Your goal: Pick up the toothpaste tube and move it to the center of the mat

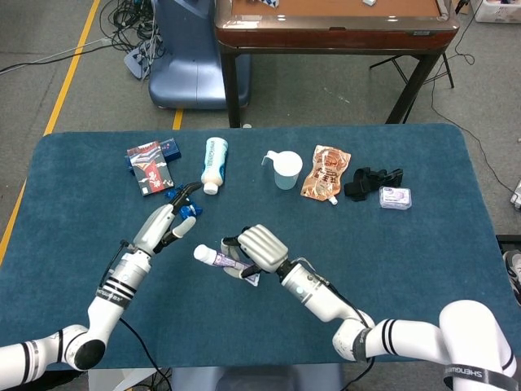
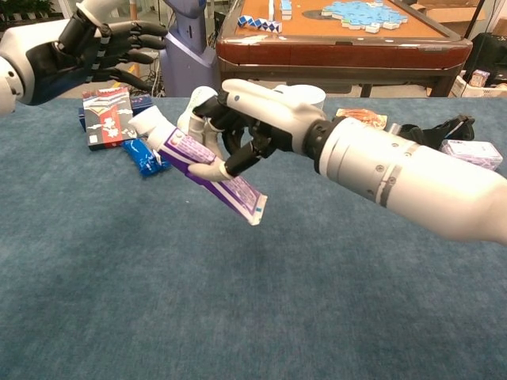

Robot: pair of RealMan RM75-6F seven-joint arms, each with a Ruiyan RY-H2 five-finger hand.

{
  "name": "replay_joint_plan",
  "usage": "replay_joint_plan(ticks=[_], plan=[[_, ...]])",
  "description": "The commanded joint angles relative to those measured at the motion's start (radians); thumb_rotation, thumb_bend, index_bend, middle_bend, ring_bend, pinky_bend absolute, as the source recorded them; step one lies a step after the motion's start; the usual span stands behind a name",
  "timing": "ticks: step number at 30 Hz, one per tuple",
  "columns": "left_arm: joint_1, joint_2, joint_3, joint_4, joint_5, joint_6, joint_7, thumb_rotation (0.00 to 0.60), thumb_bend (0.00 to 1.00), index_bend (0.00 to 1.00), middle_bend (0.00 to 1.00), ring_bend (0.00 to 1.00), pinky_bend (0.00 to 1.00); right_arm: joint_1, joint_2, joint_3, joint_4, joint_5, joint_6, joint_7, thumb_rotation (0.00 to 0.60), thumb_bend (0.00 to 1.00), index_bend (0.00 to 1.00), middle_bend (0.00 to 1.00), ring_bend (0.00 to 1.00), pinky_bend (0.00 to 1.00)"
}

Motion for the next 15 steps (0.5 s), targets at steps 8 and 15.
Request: replay_joint_plan(ticks=[8,15], plan=[[0.003,-0.101,0.0,0.077,0.037,0.064,0.033,0.0,0.02,0.0,0.0,0.0,0.09,0.028,-0.054,0.048,0.04,0.051,-0.023,-0.01,0.6,0.86,0.87,0.79,0.7,0.49],[0.004,-0.15,-0.008,0.108,0.053,0.085,0.027,0.0,0.01,0.0,0.0,0.0,0.09,0.043,-0.076,0.072,0.057,0.075,-0.032,-0.026,0.6,0.86,0.87,0.79,0.7,0.49]])
